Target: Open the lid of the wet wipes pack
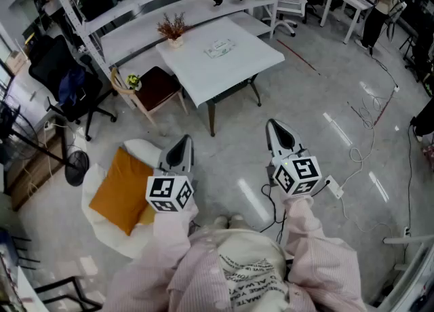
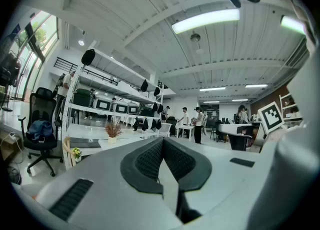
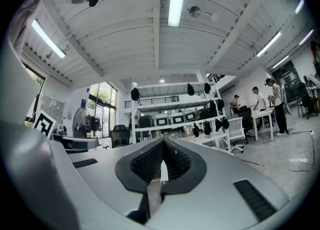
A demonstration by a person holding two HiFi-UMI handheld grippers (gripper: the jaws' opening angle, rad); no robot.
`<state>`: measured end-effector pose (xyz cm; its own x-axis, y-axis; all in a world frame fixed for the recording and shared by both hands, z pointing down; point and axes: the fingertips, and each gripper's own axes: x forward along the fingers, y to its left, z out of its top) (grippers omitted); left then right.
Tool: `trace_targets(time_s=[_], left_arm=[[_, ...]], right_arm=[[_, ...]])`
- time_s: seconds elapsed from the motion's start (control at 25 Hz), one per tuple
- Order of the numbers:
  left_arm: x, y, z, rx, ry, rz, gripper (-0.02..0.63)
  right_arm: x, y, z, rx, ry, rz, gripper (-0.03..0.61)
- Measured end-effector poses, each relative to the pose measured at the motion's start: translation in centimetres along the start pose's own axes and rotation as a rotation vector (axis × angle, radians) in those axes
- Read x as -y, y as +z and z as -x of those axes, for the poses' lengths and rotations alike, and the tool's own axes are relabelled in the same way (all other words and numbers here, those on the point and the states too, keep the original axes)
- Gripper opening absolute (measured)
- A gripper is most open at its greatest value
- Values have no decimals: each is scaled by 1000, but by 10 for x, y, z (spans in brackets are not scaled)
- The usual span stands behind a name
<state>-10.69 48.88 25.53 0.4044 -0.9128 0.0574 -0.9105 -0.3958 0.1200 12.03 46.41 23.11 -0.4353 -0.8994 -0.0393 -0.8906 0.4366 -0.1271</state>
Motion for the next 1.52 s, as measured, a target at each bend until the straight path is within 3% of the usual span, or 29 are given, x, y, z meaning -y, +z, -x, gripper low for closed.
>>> trace_targets(time_s=[0.48,1.0,1.12,1.52], left_arm=[[13,-5,-6,-8,5,17,-3],[15,-22,-14,-16,27,57,-3],[15,-26,-15,-18,27,61,-3],[4,-37,-40,-53,14,72,-3]], right_arm=[[15,4,6,40,26,-2,-2],[31,-10,-1,12,52,46,2],[34,-15,-6,7,48,35,66],[49,-31,-29,-12,20,-1,103]])
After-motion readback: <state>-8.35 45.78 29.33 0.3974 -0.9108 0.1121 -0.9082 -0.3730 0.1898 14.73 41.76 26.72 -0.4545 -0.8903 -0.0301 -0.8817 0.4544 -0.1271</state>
